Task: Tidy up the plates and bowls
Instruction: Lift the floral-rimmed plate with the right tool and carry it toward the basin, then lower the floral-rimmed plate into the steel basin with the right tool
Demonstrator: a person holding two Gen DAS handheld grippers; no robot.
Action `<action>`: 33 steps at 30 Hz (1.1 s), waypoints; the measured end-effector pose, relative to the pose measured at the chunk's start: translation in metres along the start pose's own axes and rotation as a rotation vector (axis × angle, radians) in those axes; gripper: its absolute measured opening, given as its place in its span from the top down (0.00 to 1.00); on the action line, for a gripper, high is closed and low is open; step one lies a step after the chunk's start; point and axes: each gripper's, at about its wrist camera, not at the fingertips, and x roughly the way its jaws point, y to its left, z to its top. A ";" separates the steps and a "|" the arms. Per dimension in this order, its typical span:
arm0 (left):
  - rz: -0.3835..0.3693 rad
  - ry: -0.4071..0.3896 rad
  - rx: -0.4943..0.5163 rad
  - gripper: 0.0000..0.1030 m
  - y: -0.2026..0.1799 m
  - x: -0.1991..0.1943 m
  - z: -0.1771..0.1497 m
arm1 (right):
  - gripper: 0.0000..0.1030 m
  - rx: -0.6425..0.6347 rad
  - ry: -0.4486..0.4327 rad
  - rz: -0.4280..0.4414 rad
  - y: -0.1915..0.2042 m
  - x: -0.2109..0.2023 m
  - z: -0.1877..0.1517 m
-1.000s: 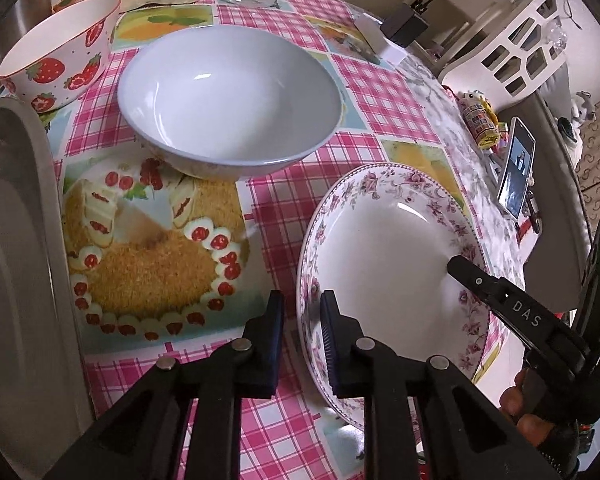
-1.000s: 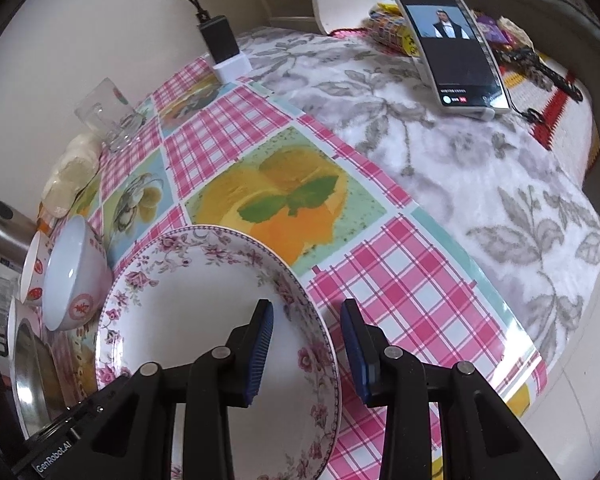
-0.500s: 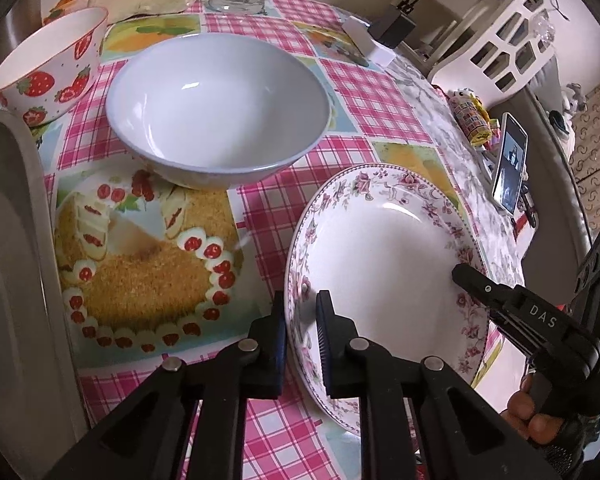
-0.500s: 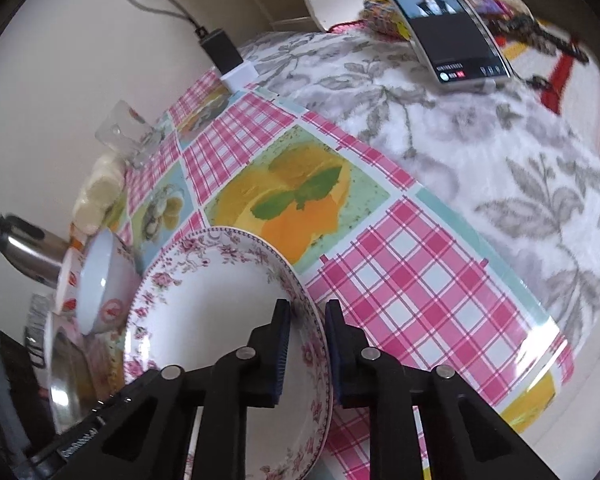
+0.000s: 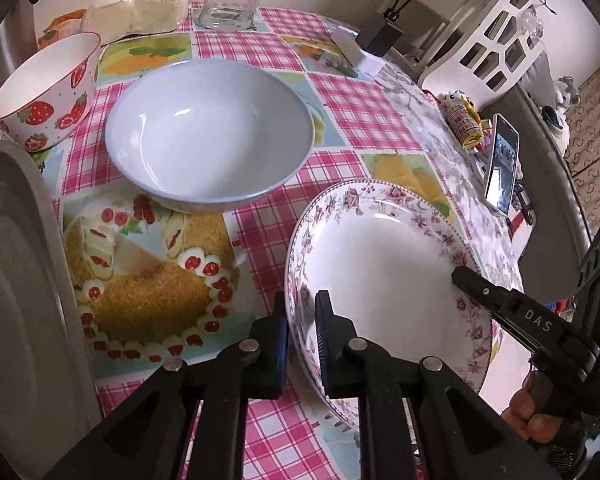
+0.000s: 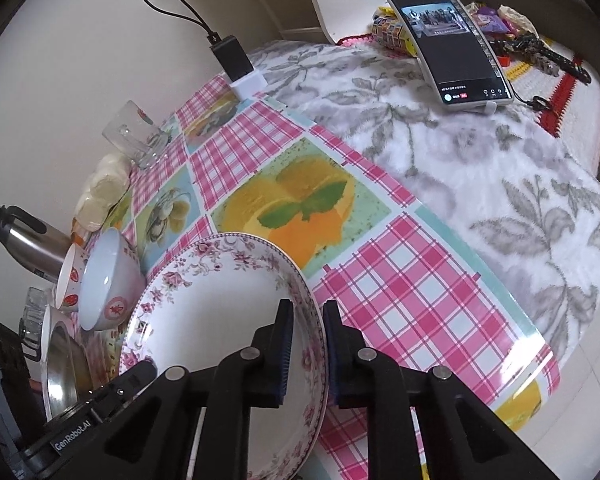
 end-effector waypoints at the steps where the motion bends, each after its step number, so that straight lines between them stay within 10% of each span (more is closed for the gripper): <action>1: -0.002 -0.001 0.000 0.88 -0.001 -0.001 0.001 | 0.84 0.000 -0.002 -0.003 0.000 -0.001 0.000; 33: -0.019 -0.264 -0.033 0.88 0.028 -0.113 0.021 | 0.84 -0.103 -0.228 0.145 0.090 -0.073 -0.001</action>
